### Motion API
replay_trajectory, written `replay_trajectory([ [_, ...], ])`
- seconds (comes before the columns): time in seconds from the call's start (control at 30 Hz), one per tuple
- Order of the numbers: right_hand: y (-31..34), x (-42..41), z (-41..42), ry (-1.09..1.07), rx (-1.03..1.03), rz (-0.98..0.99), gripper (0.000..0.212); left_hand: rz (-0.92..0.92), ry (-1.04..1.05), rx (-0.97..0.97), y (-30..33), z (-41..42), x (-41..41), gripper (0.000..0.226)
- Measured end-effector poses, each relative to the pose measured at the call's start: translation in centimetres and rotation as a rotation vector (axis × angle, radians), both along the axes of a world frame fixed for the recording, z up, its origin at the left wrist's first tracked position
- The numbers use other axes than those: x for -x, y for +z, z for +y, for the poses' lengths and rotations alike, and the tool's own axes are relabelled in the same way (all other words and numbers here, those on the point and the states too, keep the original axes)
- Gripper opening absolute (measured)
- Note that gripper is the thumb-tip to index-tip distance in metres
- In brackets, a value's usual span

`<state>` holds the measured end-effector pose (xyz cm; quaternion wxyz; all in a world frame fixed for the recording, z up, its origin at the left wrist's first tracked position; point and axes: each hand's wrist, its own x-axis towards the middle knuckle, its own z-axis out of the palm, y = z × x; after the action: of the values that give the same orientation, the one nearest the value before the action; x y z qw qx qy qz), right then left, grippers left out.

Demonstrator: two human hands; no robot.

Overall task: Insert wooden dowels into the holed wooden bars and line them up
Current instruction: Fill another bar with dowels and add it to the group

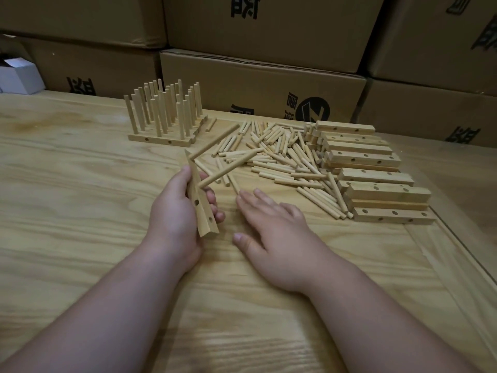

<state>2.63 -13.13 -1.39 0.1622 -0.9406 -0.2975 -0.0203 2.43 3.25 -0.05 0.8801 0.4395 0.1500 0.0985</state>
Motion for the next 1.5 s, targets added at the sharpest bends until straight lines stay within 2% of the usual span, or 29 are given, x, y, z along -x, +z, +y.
replay_trajectory([
  [0.3,0.2,0.2,0.2,-0.048,-0.039,-0.076,0.05,-0.039,-0.028,0.015,0.1,-0.1,0.2,0.033],
  [0.43,0.5,0.3,-0.2,-0.185,-0.107,-0.191,0.041,-0.063,-0.051,-0.006,0.0,0.0,0.3,0.033],
  [0.53,0.3,0.1,-0.5,-0.254,-0.05,-0.178,0.037,-0.041,-0.047,-0.024,0.0,-0.1,0.3,0.034],
  [0.67,0.3,-0.1,-0.8,-0.36,-0.083,-0.191,0.018,-0.046,-0.086,-0.044,-0.1,0.1,0.3,0.037],
  [0.8,0.5,-0.3,-1.5,-0.475,-0.115,-0.182,0.021,-0.042,-0.125,-0.055,-0.1,0.3,0.3,0.039],
  [0.87,0.4,-0.4,-1.7,-0.46,-0.105,-0.154,0.024,-0.046,-0.134,-0.059,-0.1,0.3,0.4,0.04],
  [0.97,0.3,-0.3,-1.7,-0.409,-0.144,-0.158,0.015,-0.063,-0.135,-0.082,0.1,0.3,0.4,0.039],
  [1.1,0.2,-0.1,-1.9,-0.381,-0.329,-0.151,0.007,-0.061,-0.11,-0.074,0.4,0.1,0.4,0.037],
  [1.27,0.2,0.1,-2.0,-0.253,-0.569,-0.005,0.01,-0.065,-0.137,0.028,0.2,0.4,0.3,0.039],
  [1.4,0.3,0.7,-1.6,-0.083,-0.559,0.084,0.005,-0.05,-0.145,0.042,0.0,0.5,0.0,0.035],
  [1.5,0.4,0.9,-1.5,-0.037,-0.545,0.099,0.003,-0.055,-0.168,0.031,-0.2,0.5,-0.1,0.035],
])
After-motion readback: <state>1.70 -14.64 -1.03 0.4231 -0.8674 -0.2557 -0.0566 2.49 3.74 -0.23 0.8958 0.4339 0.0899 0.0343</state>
